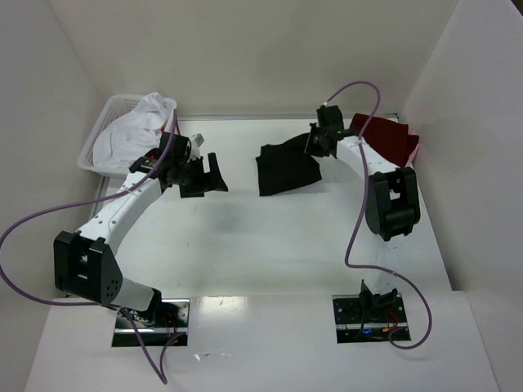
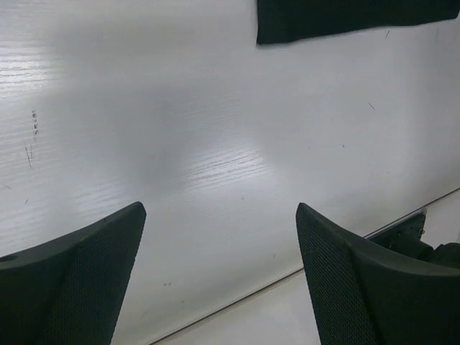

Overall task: Fold and stack the t-shirts
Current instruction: Put the neatly folded tshirt into the corner of the board with the right arm

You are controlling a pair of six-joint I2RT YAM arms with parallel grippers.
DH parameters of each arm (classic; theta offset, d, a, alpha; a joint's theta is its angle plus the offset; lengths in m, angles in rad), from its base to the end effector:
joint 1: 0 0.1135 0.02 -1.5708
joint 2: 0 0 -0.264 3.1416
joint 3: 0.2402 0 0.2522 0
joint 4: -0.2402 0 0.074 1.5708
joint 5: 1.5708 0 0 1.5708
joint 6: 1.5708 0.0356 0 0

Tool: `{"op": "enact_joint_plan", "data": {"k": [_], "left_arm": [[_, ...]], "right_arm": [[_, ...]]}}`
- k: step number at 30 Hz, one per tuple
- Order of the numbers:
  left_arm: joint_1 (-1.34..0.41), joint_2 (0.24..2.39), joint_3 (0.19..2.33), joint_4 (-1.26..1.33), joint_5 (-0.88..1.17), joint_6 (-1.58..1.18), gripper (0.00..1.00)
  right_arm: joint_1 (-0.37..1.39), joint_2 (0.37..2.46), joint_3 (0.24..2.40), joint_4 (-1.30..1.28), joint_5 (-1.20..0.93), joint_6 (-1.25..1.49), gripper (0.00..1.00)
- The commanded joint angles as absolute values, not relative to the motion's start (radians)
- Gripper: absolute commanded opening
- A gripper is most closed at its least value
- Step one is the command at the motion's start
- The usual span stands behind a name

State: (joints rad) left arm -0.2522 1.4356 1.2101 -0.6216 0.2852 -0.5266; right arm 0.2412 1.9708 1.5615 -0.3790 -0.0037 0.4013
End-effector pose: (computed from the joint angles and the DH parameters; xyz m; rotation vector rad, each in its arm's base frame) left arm 0.2960 -0.0866 0.2977 -0.2065 2.4852 -0.6886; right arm 0.4357 0.1073 0.2365 0.1886 2.3741 0.3144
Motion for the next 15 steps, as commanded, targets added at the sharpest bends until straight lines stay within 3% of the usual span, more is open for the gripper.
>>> {"op": "enact_joint_plan", "data": {"k": [1,15], "left_arm": [[-0.242,1.41,1.258,-0.618,0.31,-0.5,0.93],[-0.242,1.378,1.215,-0.588,0.288,-0.526,0.93]], "right_arm": [[0.167,2.005,1.701,-0.462,0.029,0.316,0.0],[-0.088,2.109,2.048,-0.571,0.077,0.218,0.0]]}}
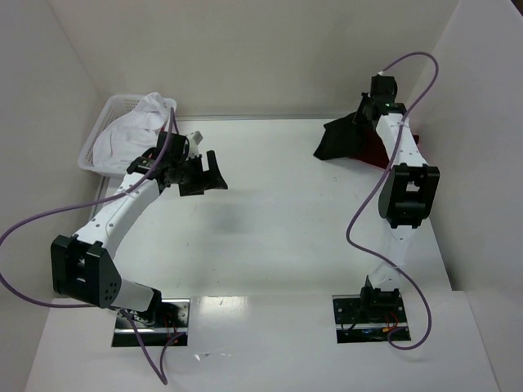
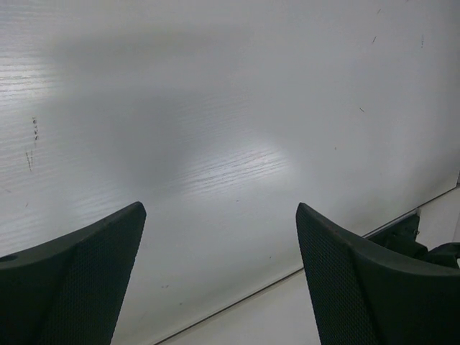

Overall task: Fold and stack the t-shirts
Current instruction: Put the neatly folded tshirt into the corner of the board with the right arm

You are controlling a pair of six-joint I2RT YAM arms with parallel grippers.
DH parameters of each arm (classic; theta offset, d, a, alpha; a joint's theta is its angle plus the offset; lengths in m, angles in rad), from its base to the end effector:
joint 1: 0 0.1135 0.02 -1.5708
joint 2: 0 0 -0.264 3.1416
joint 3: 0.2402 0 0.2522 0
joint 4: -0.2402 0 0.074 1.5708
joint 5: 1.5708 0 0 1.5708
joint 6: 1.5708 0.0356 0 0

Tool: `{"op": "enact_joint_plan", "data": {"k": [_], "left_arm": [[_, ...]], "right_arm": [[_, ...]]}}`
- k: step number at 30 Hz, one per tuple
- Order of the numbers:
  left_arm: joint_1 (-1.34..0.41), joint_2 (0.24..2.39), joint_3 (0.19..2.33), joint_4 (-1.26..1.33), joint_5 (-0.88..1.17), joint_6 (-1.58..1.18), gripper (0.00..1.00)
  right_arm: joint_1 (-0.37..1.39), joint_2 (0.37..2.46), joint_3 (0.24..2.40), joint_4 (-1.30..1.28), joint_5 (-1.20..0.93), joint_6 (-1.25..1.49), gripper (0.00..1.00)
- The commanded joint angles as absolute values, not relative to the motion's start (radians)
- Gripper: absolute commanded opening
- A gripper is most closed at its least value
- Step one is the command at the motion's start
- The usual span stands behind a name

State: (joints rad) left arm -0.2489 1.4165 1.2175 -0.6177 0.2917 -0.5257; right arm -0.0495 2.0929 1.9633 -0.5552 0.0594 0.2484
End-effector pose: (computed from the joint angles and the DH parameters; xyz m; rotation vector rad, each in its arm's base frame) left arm 0.2935 -0.0852 0.3060 -0.1975 2.4549 -0.7021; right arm 0.4865 -0.0262 0.3009 0.3660 2.2246 0.0395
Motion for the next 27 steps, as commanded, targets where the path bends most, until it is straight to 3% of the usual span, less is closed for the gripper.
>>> {"op": "enact_joint_plan", "data": {"k": [1,12,16,19,21,25,26,27], "left_arm": [[-0.242,1.378,1.215,-0.588,0.288,-0.528,0.93],[-0.242,1.397,1.233,-0.56,0.299,-0.564,0.93],[-0.242,1.408,1.233,-0.56,0.299,-0.566,0.93],[-0.242,1.408,1.233,-0.56,0.299,-0.566,0.93],[-0.242,1.419,1.233,-0.56,0.308,-0.566,0.93],[-0.242,1.43,1.233,-0.56,0.318,-0.566,0.93],[-0.242,1.436,1.233,-0.56,0.318,-0.566,0.93],[-0.242,1.439,1.233,-0.56,0.318,-0.566,0.93]], "right_arm": [[-0.105,2.12,2.085,-0.589,0.077,0.208,0.0],[-0.221,2.152,2.329,-0.664,0.144,0.196,0.0],[-0.221,2.159,2.309,-0.664,0.155,0.196,0.01],[-0.221,2.161,2.247,-0.644,0.155,0.196,0.07],[-0.221,2.161,2.206,-0.634,0.155,0.196,0.21],[-0.221,2.133,2.14,-0.624,0.167,0.21,0.88],[-0.221,2.112,2.121,-0.621,0.167,0.21,0.98],[-0.221,2.09,2.084,-0.609,0.167,0.21,1.0]]}}
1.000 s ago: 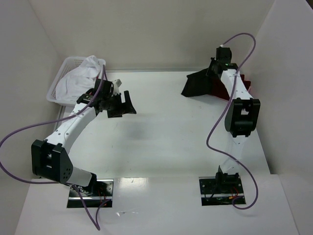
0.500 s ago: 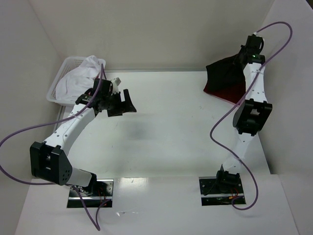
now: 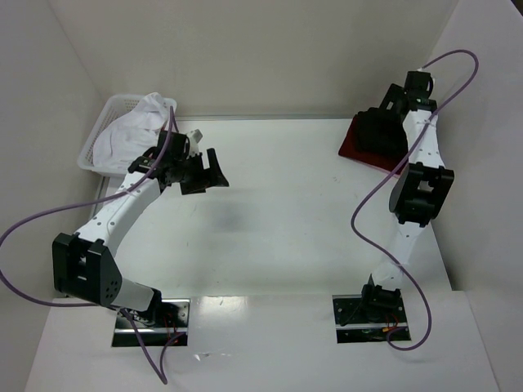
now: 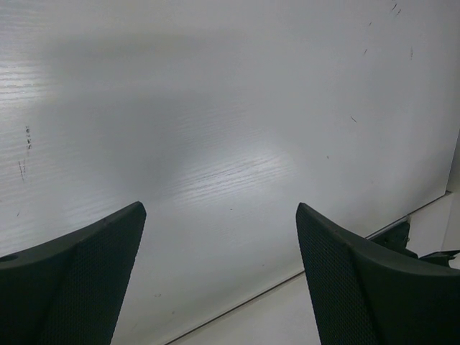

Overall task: Fold and stack the t-shirts
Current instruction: Put the neatly folded tshirt into the corner of the board with the right arm

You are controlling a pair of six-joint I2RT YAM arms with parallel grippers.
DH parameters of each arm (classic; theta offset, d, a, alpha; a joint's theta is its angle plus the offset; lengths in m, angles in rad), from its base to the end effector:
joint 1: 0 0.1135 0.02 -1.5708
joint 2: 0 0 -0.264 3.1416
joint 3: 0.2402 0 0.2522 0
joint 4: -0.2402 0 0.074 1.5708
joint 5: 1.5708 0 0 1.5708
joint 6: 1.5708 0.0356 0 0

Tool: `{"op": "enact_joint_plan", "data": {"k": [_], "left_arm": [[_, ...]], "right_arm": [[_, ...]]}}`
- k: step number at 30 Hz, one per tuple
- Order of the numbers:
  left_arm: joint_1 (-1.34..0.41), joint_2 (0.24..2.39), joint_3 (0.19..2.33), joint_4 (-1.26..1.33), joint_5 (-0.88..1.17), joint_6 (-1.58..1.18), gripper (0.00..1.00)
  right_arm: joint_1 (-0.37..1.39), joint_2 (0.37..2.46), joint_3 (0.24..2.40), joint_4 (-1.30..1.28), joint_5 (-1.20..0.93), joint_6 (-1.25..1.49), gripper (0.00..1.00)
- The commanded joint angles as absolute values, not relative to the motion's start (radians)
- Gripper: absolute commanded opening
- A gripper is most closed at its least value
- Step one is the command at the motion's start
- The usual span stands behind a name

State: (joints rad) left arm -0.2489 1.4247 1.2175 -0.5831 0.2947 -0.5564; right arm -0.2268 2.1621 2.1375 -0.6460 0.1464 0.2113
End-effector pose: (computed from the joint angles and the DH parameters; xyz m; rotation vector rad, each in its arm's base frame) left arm 0.2976 -0.0863 0.3062 -0.2261 2.4308 -0.7256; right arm 0.4851 -0.1173 0.3188 0.5635 2.1664 -0.1724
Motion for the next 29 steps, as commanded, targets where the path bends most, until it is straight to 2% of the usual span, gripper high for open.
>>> {"op": "enact_joint_plan", "data": {"k": [1,6,10,15,20,29], "left_arm": [[-0.242,1.439,1.24,-0.56,0.318,-0.566,0.93],[-0.242,1.439,1.243,-0.56,0.342,-0.56,0.93],[-0.242,1.419,1.252,-0.571,0.352,-0.548,0.93],[-0.242,1.351,1.26,-0.589,0.388,-0.523,0.93],[-0.242,1.273,1.273,-0.589,0.358,-0.489,0.93],[-0.242,1.198,1.282,-0.538,0.334,-0.469,0.95]], "right_arm": [[-0.221,2.048,2.058,-0.604,0.188,0.21,1.0],[-0.202,1.875,1.926,-0.58,0.268,0.219,1.0],[-0.202,1.679,1.771,-0.487,0.238,0.243,1.0],[-0.202,1.526,1.725,-0.517,0.166,0.275,1.0],[-0.193,1.335,1.559,-0.503,0.147,0.302,1.0],[-0.193,1.178,1.311,-0.528,0.098,0.347,1.0]]}}
